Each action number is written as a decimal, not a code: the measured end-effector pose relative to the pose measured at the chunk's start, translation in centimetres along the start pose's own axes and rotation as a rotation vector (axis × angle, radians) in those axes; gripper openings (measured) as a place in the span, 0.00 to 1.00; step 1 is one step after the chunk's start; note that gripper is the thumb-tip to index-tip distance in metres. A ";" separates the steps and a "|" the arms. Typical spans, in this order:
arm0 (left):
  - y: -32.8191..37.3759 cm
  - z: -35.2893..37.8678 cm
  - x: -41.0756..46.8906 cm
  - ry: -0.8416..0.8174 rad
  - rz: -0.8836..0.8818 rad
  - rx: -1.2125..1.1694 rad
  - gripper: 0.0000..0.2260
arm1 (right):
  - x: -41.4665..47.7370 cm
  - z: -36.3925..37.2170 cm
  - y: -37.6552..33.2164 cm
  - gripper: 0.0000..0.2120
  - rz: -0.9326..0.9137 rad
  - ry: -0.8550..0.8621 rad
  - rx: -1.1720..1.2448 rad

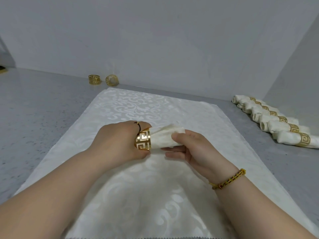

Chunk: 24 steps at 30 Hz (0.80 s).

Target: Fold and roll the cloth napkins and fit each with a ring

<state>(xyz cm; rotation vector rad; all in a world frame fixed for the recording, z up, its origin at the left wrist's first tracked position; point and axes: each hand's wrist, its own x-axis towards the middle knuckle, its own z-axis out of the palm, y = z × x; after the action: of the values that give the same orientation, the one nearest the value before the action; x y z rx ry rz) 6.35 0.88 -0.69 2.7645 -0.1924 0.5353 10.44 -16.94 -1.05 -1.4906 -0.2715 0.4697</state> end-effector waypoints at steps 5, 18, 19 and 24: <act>0.2 0.2 0.0 -0.036 0.046 -0.033 0.19 | -0.2 -0.2 -0.3 0.08 0.053 -0.066 0.035; -3.1 -1.0 0.2 -0.352 -0.281 -0.684 0.12 | 0.4 -1.0 0.4 0.03 0.014 0.042 0.056; -3.2 -0.9 0.3 -0.321 -0.295 -0.728 0.09 | 0.4 -1.0 0.4 0.03 0.016 0.039 0.055; -2.6 -0.3 0.5 -0.158 -0.360 -0.954 0.06 | 0.7 -1.2 0.6 0.03 -0.068 0.058 0.025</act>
<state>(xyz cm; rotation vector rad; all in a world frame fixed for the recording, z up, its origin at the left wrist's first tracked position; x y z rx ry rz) 7.21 3.38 -1.01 1.8367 0.0245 0.0733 11.55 -17.70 -1.80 -1.4633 -0.2692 0.3738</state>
